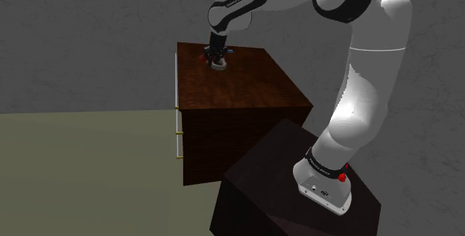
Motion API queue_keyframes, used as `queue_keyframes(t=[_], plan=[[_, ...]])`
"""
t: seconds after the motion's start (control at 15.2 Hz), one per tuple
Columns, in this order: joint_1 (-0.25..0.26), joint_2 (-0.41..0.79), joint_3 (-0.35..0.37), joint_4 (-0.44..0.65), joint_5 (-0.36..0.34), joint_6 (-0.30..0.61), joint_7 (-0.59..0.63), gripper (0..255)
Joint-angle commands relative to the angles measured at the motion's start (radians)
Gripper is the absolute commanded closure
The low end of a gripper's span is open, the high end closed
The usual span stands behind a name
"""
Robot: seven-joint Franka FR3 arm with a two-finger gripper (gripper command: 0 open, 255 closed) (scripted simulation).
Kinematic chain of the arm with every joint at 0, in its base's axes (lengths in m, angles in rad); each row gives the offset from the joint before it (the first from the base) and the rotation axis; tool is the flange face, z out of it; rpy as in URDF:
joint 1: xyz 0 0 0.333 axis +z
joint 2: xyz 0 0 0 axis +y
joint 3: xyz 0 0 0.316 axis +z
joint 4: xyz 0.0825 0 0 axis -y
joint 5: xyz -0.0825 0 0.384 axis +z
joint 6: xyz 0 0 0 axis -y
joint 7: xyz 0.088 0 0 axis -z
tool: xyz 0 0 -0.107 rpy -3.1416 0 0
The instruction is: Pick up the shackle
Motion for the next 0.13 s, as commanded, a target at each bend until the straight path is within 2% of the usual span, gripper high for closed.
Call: queue_keyframes(t=[0.0,0.07], plan=[[-0.001,-0.007,0.000,0.007,-0.001,-0.014,0.000,255],[-0.001,-0.007,0.000,0.007,-0.001,-0.014,0.000,255]])
